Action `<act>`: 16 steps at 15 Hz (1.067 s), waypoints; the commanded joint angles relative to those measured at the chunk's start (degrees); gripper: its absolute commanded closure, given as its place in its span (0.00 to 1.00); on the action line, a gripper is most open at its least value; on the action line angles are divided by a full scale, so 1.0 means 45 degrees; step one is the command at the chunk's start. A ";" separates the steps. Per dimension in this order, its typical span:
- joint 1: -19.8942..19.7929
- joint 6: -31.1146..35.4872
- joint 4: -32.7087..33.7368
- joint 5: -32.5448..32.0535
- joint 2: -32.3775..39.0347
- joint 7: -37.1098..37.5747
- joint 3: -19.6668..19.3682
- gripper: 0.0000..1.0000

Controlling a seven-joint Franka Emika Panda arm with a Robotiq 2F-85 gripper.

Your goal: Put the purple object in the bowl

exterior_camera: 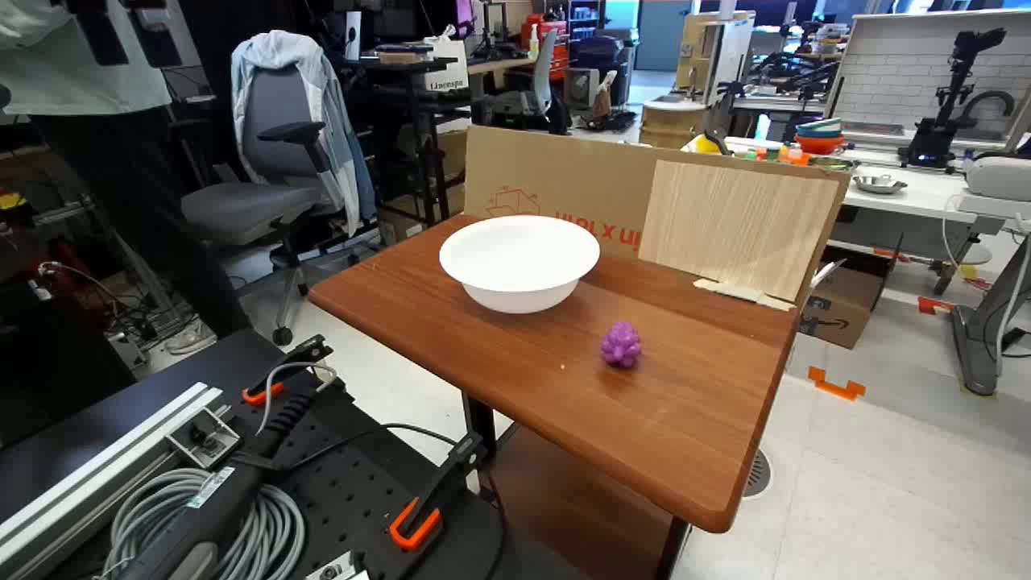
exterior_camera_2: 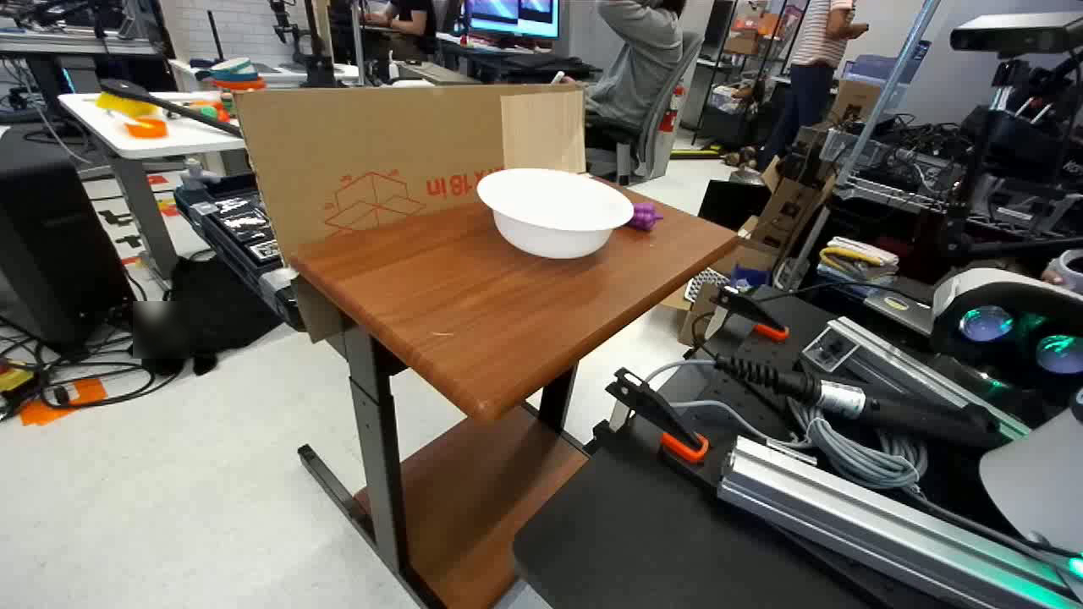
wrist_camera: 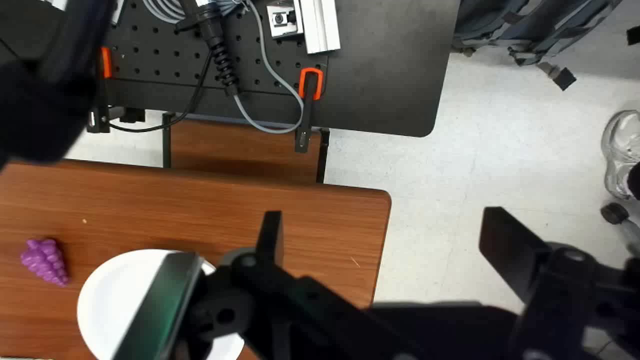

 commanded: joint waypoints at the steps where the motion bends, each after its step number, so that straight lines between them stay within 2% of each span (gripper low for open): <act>1: 0.0022 -0.0022 0.0021 -0.0017 0.0009 0.0014 -0.0020 0.00; 6: 0.0022 -0.0022 0.0021 -0.0017 0.0009 0.0014 -0.0021 0.00; 8: -0.0472 -0.0331 0.0507 -0.0868 0.0429 -0.0469 -0.0320 0.00; 10: -0.1237 -0.0513 0.0911 -0.2234 0.0739 -0.1151 -0.0946 0.00; 12: -0.1903 -0.0382 0.1209 -0.3144 0.0992 -0.2160 -0.2000 0.00; 14: -0.2389 -0.0566 0.1785 -0.3484 0.1512 -0.3762 -0.3204 0.00; 16: -0.2652 -0.0890 0.2550 -0.3290 0.2226 -0.6059 -0.4658 0.00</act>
